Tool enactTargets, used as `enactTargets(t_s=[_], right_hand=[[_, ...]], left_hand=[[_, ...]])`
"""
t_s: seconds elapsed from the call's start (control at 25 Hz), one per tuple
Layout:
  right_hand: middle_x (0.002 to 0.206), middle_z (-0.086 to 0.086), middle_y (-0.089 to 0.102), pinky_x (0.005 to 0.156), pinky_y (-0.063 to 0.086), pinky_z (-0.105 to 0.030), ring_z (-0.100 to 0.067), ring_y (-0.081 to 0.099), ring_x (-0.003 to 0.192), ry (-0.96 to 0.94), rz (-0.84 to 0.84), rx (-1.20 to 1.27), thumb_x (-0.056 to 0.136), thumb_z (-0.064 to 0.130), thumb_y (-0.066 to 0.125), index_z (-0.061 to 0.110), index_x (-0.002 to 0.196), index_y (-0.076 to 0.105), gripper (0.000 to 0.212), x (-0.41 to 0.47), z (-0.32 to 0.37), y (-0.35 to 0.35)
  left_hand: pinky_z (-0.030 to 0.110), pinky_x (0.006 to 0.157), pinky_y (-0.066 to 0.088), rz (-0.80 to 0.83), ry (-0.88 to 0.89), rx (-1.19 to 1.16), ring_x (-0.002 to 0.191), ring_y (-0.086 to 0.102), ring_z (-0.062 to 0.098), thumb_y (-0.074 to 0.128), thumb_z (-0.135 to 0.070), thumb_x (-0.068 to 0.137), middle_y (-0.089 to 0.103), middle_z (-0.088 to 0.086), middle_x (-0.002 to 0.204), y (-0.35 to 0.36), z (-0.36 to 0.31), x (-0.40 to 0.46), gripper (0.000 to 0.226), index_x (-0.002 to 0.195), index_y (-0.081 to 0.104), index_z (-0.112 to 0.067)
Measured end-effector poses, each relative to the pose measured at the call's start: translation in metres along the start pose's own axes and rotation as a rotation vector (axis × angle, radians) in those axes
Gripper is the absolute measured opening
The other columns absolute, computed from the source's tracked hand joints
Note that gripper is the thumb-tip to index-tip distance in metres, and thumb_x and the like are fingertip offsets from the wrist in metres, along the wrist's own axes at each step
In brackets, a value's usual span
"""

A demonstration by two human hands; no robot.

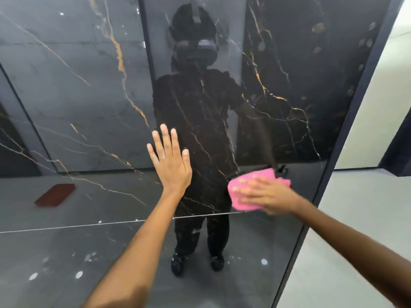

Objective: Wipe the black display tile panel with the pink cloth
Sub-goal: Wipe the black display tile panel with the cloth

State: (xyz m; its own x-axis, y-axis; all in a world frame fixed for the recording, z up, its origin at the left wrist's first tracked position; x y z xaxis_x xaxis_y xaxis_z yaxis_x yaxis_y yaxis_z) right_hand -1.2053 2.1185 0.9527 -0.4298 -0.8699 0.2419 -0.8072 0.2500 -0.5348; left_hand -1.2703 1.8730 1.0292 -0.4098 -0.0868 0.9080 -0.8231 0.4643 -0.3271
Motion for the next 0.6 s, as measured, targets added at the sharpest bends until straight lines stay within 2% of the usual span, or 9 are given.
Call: enactTargets(t_s=[0.04,0.16,0.24,0.28,0.32,0.4,0.44,0.52,0.6], right_hand=[[0.157,0.001,0.015,0.117,0.005,-0.045,-0.027,0.023,0.141,0.102,-0.098,-0.01,0.064,0.017,0.07,0.026,0.143,0.033,0.088,0.0,-0.038,-0.019],[0.152,-0.007,0.03,0.113,0.019,-0.056,-0.034,0.018,0.143,0.581,-0.485,0.045,0.073,0.015,0.056,0.022,0.14,0.043,0.068,0.014,-0.162,-0.092],[0.142,-0.013,0.046,0.108,0.027,-0.059,-0.038,0.03,0.137,0.729,-0.61,0.107,0.068,0.008,0.058,0.012,0.132,0.053,0.065,0.033,-0.175,-0.103],[0.139,-0.012,0.05,0.109,0.027,-0.056,-0.037,0.034,0.134,0.674,-0.6,0.095,0.066,0.006,0.058,0.01,0.132,0.052,0.066,0.043,-0.153,-0.094],[0.138,-0.011,0.05,0.111,0.025,-0.052,-0.035,0.035,0.134,0.527,-0.528,0.072,0.066,0.007,0.057,0.009,0.133,0.049,0.068,0.05,-0.119,-0.076],[0.144,-0.005,0.044,0.115,0.016,-0.046,-0.029,0.025,0.141,0.127,-0.287,0.006,0.068,0.01,0.055,0.013,0.138,0.04,0.072,0.039,-0.041,-0.032],[0.147,-0.003,0.039,0.117,0.012,-0.044,-0.026,0.016,0.145,0.013,-0.188,-0.018,0.069,0.01,0.055,0.015,0.141,0.036,0.075,0.024,-0.022,-0.018],[0.149,-0.002,0.037,0.119,0.011,-0.043,-0.021,0.011,0.147,-0.011,-0.185,-0.017,0.067,0.006,0.056,0.016,0.141,0.037,0.077,0.006,-0.043,-0.02],[0.147,-0.006,0.04,0.116,0.017,-0.045,-0.022,0.017,0.145,0.217,-0.356,-0.015,0.072,0.005,0.053,0.014,0.137,0.043,0.067,0.016,-0.11,-0.057]], left_hand=[[0.044,0.117,-0.005,-0.013,0.007,0.019,0.143,0.006,0.034,0.029,-0.031,0.099,0.02,0.016,0.156,0.001,0.001,0.0,0.058,0.15,0.014,-0.008],[0.043,0.117,-0.005,-0.034,0.008,0.029,0.144,0.004,0.033,0.026,-0.032,0.099,0.02,0.017,0.155,0.003,0.003,-0.001,0.057,0.15,0.016,-0.007],[0.042,0.117,-0.006,-0.045,0.007,0.036,0.147,-0.004,0.027,0.027,-0.031,0.099,0.019,0.017,0.155,0.001,0.002,-0.001,0.057,0.149,0.017,-0.006],[0.042,0.118,-0.006,-0.049,0.004,0.037,0.147,-0.008,0.023,0.028,-0.03,0.098,0.018,0.017,0.155,0.0,0.002,-0.001,0.057,0.149,0.018,-0.006],[0.042,0.118,-0.006,-0.05,0.005,0.037,0.147,-0.011,0.02,0.029,-0.029,0.098,0.018,0.017,0.155,-0.001,0.003,0.0,0.057,0.149,0.018,-0.005],[0.043,0.118,-0.005,-0.049,0.013,0.041,0.147,-0.012,0.019,0.028,-0.029,0.098,0.016,0.015,0.156,-0.001,0.002,0.0,0.058,0.149,0.018,-0.005],[0.043,0.118,-0.005,-0.05,0.021,0.046,0.147,-0.012,0.019,0.027,-0.029,0.098,0.013,0.013,0.157,-0.001,0.002,-0.001,0.057,0.149,0.018,-0.005],[0.043,0.118,-0.005,-0.053,0.028,0.061,0.147,-0.012,0.02,0.025,-0.029,0.098,-0.001,0.006,0.16,0.0,0.003,-0.001,0.057,0.149,0.016,-0.005],[0.042,0.119,-0.007,-0.059,0.029,0.068,0.147,-0.012,0.02,0.022,-0.031,0.099,-0.013,-0.002,0.159,0.002,0.003,-0.002,0.057,0.149,0.015,-0.005]])
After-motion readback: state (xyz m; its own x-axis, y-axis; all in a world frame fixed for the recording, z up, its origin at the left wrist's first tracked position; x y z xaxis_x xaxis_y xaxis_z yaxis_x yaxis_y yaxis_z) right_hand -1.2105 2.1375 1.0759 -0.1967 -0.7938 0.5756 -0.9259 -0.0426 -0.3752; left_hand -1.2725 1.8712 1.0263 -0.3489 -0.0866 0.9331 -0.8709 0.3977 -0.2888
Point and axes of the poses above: each hand's wrist, its own x-axis towards the middle knuckle, its own y-axis out of the palm, z = x × y, the point moved 5 cm from there along x, towards the middle knuckle
